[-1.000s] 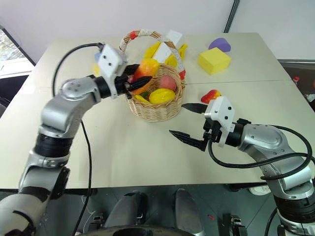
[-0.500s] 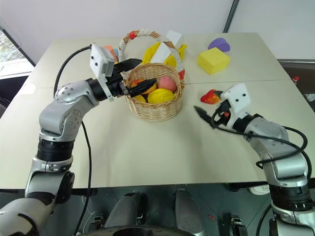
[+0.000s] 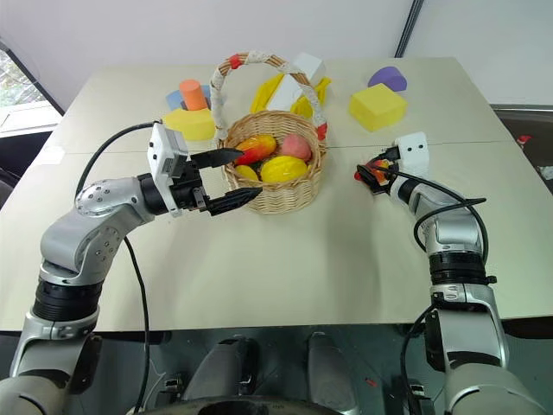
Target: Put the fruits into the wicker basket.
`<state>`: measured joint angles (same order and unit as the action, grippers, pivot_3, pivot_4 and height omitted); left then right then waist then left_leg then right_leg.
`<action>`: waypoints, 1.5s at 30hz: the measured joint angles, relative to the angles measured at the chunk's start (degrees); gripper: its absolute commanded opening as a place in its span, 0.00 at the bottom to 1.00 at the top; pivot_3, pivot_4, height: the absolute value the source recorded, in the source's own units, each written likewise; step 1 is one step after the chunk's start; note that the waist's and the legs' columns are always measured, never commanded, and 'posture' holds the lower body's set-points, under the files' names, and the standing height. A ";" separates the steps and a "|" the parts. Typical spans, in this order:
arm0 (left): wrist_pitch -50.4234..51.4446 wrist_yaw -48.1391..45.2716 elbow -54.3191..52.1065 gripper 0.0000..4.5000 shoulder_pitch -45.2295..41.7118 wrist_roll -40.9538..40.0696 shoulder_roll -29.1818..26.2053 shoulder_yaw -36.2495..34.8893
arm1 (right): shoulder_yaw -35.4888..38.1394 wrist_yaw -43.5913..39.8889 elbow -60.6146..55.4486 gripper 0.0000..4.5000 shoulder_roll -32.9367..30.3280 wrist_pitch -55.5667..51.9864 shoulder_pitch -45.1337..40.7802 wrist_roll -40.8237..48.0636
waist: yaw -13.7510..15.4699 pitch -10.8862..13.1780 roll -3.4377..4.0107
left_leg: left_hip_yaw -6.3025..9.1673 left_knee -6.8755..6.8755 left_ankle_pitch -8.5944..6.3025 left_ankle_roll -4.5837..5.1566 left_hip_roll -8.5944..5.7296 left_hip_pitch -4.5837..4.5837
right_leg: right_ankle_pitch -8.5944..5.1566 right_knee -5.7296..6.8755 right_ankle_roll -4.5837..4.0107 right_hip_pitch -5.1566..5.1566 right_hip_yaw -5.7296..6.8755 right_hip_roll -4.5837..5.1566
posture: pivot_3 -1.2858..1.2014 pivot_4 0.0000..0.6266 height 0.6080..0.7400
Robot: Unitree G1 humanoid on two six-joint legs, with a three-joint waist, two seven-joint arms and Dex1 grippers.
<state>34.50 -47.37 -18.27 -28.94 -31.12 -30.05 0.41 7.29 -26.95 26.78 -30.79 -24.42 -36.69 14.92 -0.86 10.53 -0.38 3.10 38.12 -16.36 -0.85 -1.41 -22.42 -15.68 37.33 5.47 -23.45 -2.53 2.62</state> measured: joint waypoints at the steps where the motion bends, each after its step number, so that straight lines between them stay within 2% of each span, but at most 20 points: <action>1: 0.03 0.00 -0.11 0.99 0.00 -0.14 -0.01 0.00 | 0.00 -0.11 0.72 1.00 0.20 0.01 -0.31 -0.09 | -0.04 0.00 0.00 | 0.00 0.00 0.00 0.00 0.00 0.00 | 0.00 0.00 0.00 0.00 0.00 0.00 | 0.52 0.24 1.00; 5: 0.05 0.00 -0.33 0.99 -0.06 -0.63 0.06 0.06 | 0.01 -0.35 2.87 1.00 0.57 0.47 -0.95 -0.24 | -0.26 0.00 0.00 | -0.01 0.00 0.01 -0.02 0.03 0.02 | 0.00 0.02 0.00 -0.01 -0.01 -0.02 | 0.52 0.24 1.00; 8: 0.05 -0.20 -0.28 1.00 -0.54 -0.63 0.18 0.78 | 0.53 -0.39 3.88 0.81 1.14 0.53 -1.70 -0.10 | -0.25 0.00 0.00 | -0.01 0.00 0.01 -0.01 0.03 0.02 | 0.00 0.02 0.00 -0.01 -0.01 -0.04 | 0.52 0.24 1.00; 10: 0.04 -0.41 -0.23 1.00 -0.82 -0.63 0.28 1.02 | 0.93 -0.37 3.85 0.60 1.67 0.54 -1.99 -0.06 | -0.24 0.00 0.00 | -0.01 0.00 0.01 -0.01 0.03 0.01 | 0.00 0.02 0.00 -0.01 -0.01 -0.04 | 0.52 0.24 1.00; 14: -0.03 -0.50 0.20 1.00 -0.92 -0.63 0.23 0.99 | 1.37 -0.36 1.97 0.60 1.71 0.16 -1.56 0.00 | -0.18 0.00 0.00 | -0.01 0.00 0.01 -0.02 0.02 0.01 | 0.00 0.02 0.00 -0.01 -0.01 -0.02 | 0.52 0.24 1.00; 19: -0.33 -0.44 0.28 1.00 0.54 -0.63 -0.82 -0.20 | 2.76 -0.50 -8.56 0.60 -0.46 -1.90 2.55 0.65 | -0.08 0.00 0.01 | 0.00 -0.01 0.00 -0.01 0.03 0.00 | 0.00 0.01 0.00 -0.02 -0.01 0.00 | 0.52 0.24 1.00; 24: -1.91 -0.43 1.53 1.00 4.49 -0.85 -3.22 -5.14 | 4.37 -7.92 -31.40 0.60 -8.40 -6.17 14.17 5.62 | 0.15 0.02 0.05 | 0.07 -0.07 -0.01 0.02 0.04 -0.04 | -0.01 -0.02 0.00 -0.04 -0.01 0.02 | 0.52 0.24 1.00; 28: -3.85 -1.91 4.11 1.00 7.42 -1.99 -4.92 -9.49 | 7.29 -13.29 -52.63 0.60 -11.66 -13.33 19.40 17.98 | -0.43 0.01 0.03 | 0.03 -0.07 -0.02 0.02 0.19 0.07 | -0.01 -0.05 0.00 0.04 -0.03 -0.07 | 0.52 0.24 1.00; 31: -4.29 -3.40 4.94 1.00 8.75 -2.24 -5.67 -10.82 | 4.26 -10.48 -59.36 0.60 -8.88 -18.74 16.29 23.04 | -0.29 0.01 0.02 | 0.06 0.00 0.02 -0.03 0.19 0.13 | 0.00 -0.01 -0.01 0.11 0.00 -0.06 | 0.52 0.24 1.00; 35: -4.85 -3.88 5.25 1.00 8.99 -2.83 -5.95 -11.58 | -4.76 -2.40 -59.56 0.60 -0.56 -22.01 8.76 21.39 | -0.17 0.01 0.02 | 0.06 0.00 0.03 -0.06 0.16 0.06 | 0.01 0.03 -0.03 0.00 0.00 -0.04 | 0.52 0.24 1.00; 39: -4.83 -3.75 5.02 1.00 9.33 -3.79 -5.88 -12.06 | -10.87 6.57 -51.44 0.60 9.56 -21.47 0.73 14.86 | -0.17 0.00 0.00 | 0.09 -0.06 0.06 -0.11 0.11 -0.07 | 0.01 0.03 -0.04 -0.17 0.01 0.02 | 0.52 0.24 1.00; 42: -4.76 -3.24 4.30 1.00 10.56 -4.41 -5.86 -12.45 | -13.67 9.45 -45.31 0.60 12.85 -19.25 -2.10 10.28 | 0.13 0.00 0.00 | 0.09 -0.09 0.05 -0.11 0.06 -0.12 | 0.01 0.01 -0.05 -0.21 0.02 0.09 | 0.52 0.24 1.00; 45: -4.64 -2.25 3.28 1.00 11.01 -4.54 -5.68 -12.50 | -15.76 10.19 -40.60 0.82 14.77 -16.63 -2.91 6.58 | 0.16 0.00 0.00 | 0.09 -0.10 0.05 -0.10 0.01 -0.15 | 0.01 0.00 -0.05 -0.22 0.02 0.14 | 0.52 0.24 1.00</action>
<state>29.86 -49.62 -14.99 -17.93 -35.66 -35.73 -12.09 -8.46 -16.76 -13.82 -16.01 -41.06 -39.60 21.50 -0.71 10.53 -0.38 3.19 38.02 -16.32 -0.95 -1.39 -22.57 -15.66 37.32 5.42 -23.67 -2.51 2.76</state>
